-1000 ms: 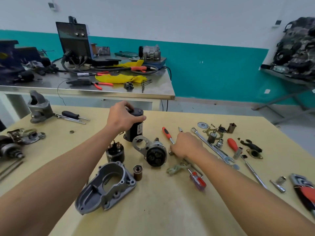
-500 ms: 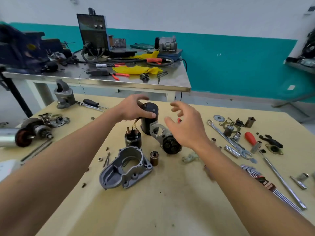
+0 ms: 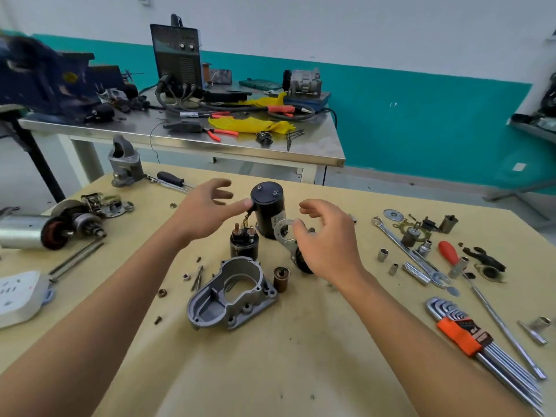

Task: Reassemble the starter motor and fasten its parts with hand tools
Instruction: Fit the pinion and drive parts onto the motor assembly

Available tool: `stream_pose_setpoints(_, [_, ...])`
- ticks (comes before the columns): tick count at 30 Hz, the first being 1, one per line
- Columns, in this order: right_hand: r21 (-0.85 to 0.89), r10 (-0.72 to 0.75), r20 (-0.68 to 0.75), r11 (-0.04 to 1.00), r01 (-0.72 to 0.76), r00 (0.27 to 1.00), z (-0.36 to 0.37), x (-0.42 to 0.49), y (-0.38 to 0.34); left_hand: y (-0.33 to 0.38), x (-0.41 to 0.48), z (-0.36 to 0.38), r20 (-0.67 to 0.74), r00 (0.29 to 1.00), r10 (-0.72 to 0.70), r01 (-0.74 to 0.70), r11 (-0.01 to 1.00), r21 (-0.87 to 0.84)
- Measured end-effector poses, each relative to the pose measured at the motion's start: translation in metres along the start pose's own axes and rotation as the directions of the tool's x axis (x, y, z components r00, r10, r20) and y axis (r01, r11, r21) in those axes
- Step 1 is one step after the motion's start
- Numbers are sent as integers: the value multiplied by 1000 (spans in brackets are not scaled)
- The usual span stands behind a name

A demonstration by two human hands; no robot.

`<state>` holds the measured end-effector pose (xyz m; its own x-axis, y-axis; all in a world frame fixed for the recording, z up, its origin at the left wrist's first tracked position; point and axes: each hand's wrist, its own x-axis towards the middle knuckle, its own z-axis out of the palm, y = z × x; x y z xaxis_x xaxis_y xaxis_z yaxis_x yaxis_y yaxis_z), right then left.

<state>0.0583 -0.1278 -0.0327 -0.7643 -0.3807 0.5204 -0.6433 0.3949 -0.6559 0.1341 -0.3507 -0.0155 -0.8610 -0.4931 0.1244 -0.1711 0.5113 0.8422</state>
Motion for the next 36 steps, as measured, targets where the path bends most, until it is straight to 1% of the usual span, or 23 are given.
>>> stream_pose_setpoints(2, [43,-105,-29,993,106,994,1,-6,-12,-18,-18,-14,-53,997,-55,57,997,44])
stream_pose_setpoints(3, [52,-155,-2,987,155,988,3,-7,-19,-28,-26,-20,-84,994,-69,76,994,78])
stream_pose_setpoints(5, [27,-224,138,975,223,965,12,-3,-34,-46,-43,-30,-186,980,-70,94,988,125])
stream_pose_setpoints(6, [-18,-236,224,969,246,945,18,1,-40,-52,-52,-33,-245,968,-60,95,987,133])
stream_pose_setpoints(8, [-182,-211,363,939,291,908,34,14,-51,-57,-66,-33,-331,944,-11,72,982,174])
stream_pose_setpoints(11, [-416,-88,467,856,306,880,61,29,-63,-53,-80,-26,-341,938,53,25,975,221])
stream_pose_setpoints(13, [-505,-37,479,806,310,877,77,33,-66,-47,-87,-22,-298,952,73,-2,972,233])
stream_pose_setpoints(14, [-533,-25,478,786,313,878,84,33,-66,-44,-90,-21,-253,965,73,-14,973,230])
stream_pose_setpoints(15, [-559,-11,481,766,317,877,90,34,-66,-41,-94,-19,-186,980,71,-29,975,220])
stream_pose_setpoints(17, [-601,43,501,736,312,864,98,34,-65,-34,-101,-12,1,997,75,-74,976,203])
stream_pose_setpoints(19, [-609,113,528,741,282,842,102,36,-64,-29,-105,-4,170,982,80,-120,962,245])
stream_pose_setpoints(20, [-598,132,535,757,263,835,104,36,-63,-27,-106,0,222,972,75,-137,951,278])
stream_pose_setpoints(22, [-564,127,530,791,237,838,102,36,-60,-27,-105,4,274,959,75,-161,938,307])
stream_pose_setpoints(24, [-529,87,505,817,228,859,97,33,-58,-28,-106,5,291,952,98,-185,939,290])
stream_pose_setpoints(27, [-462,23,419,866,192,908,78,30,-58,-27,-108,9,287,952,109,-211,911,354])
stream_pose_setpoints(29, [-358,9,348,925,124,938,54,29,-59,-27,-108,11,289,951,111,-223,895,387])
stream_pose_setpoints(31, [-181,44,288,983,10,957,21,28,-60,-28,-108,11,300,947,118,-231,898,376])
stream_pose_setpoints(32, [-59,78,273,996,-64,959,3,27,-59,-29,-108,10,302,946,120,-233,898,372])
stream_pose_setpoints(33, [85,124,271,985,-152,955,-15,25,-56,-29,-109,10,305,945,120,-234,899,371])
stream_pose_setpoints(35, [350,219,263,886,-304,940,-48,21,-45,-28,-107,10,328,939,105,-225,907,356])
stream_pose_setpoints(36, [438,259,250,829,-347,933,-61,18,-36,-27,-106,10,345,934,92,-214,917,336])
